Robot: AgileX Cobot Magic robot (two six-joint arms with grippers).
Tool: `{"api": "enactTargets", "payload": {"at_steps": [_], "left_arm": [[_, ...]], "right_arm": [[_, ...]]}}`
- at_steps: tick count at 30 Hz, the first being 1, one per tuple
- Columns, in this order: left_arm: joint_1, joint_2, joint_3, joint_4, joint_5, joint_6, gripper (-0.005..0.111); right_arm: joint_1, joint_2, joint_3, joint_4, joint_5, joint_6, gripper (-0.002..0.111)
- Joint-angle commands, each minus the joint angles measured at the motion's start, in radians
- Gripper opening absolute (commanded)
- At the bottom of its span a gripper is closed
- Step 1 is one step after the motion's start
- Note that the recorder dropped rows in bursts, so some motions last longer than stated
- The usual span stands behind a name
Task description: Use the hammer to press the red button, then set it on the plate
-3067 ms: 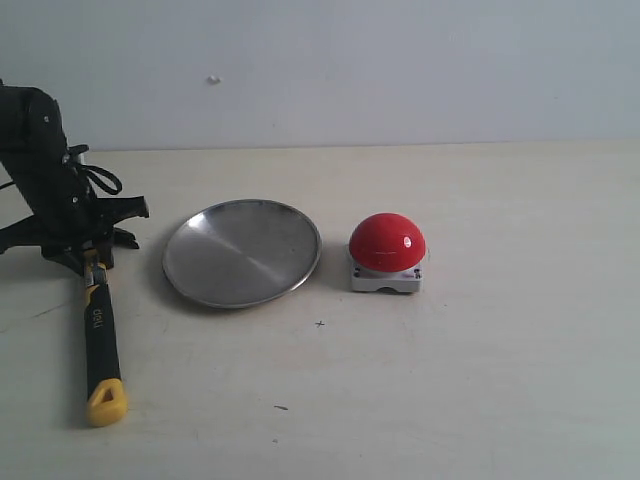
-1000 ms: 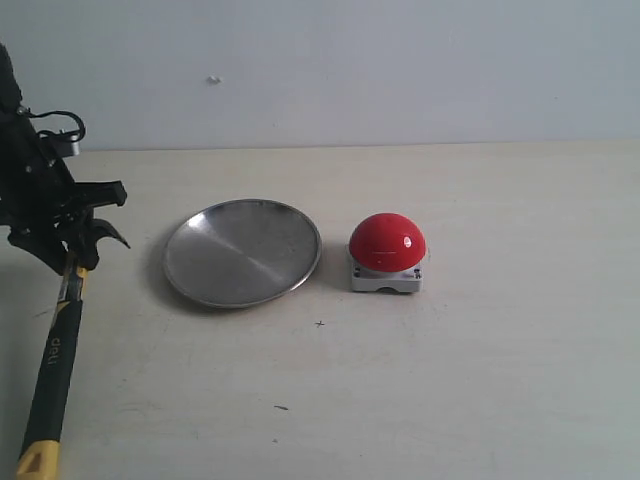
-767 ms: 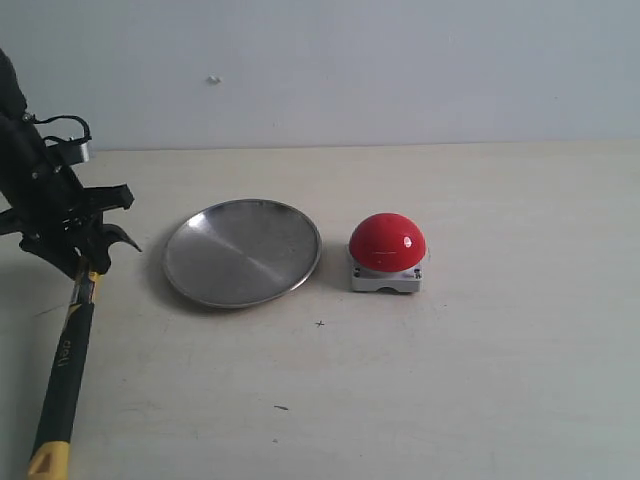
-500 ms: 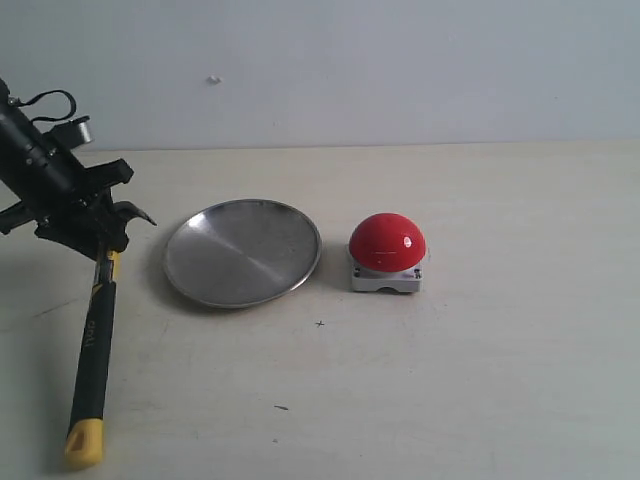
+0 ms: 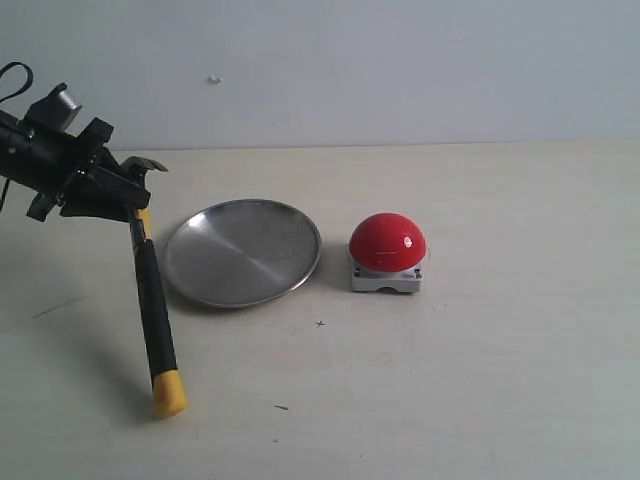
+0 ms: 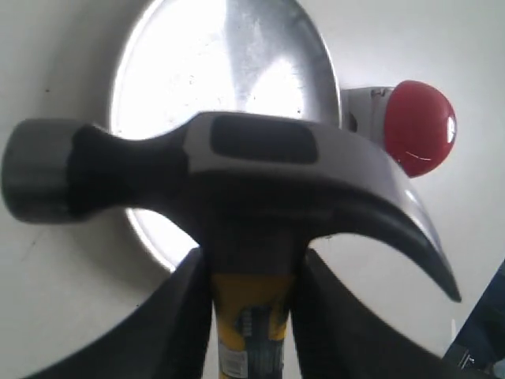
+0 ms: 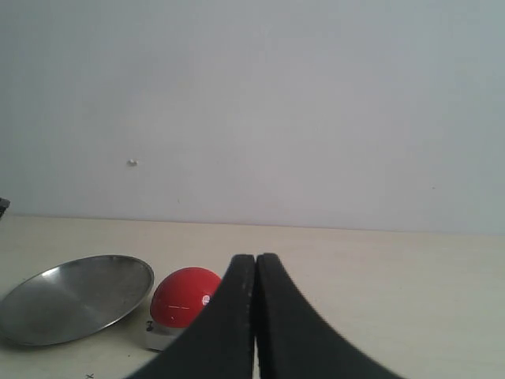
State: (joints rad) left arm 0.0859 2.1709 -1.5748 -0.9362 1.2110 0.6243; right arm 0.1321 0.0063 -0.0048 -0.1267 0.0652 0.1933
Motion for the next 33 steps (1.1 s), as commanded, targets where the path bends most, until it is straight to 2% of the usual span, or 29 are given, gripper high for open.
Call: {"api": "enactTargets", "payload": {"at_steps": [1, 6, 11, 16, 26, 33], "left_arm": [[0.002, -0.023, 0.055, -0.116, 0.010, 0.069, 0.000], [0.011, -0.032, 0.115, -0.214, 0.010, 0.159, 0.000], [0.015, -0.053, 0.155, -0.267, 0.010, 0.178, 0.000], [0.015, -0.074, 0.232, -0.408, 0.010, 0.261, 0.000], [0.015, -0.080, 0.310, -0.442, 0.010, 0.363, 0.000], [0.015, -0.083, 0.314, -0.453, 0.010, 0.370, 0.000]], "right_arm": [[-0.005, -0.006, 0.005, -0.004, -0.007, -0.002, 0.000], [-0.005, -0.006, 0.005, -0.004, -0.007, -0.002, 0.000], [-0.005, -0.006, 0.005, -0.004, -0.007, -0.002, 0.000], [-0.005, -0.006, 0.005, -0.004, -0.007, -0.002, 0.000], [-0.005, -0.006, 0.005, -0.004, -0.007, -0.002, 0.000], [-0.005, -0.006, 0.005, -0.004, -0.007, -0.002, 0.000]]}}
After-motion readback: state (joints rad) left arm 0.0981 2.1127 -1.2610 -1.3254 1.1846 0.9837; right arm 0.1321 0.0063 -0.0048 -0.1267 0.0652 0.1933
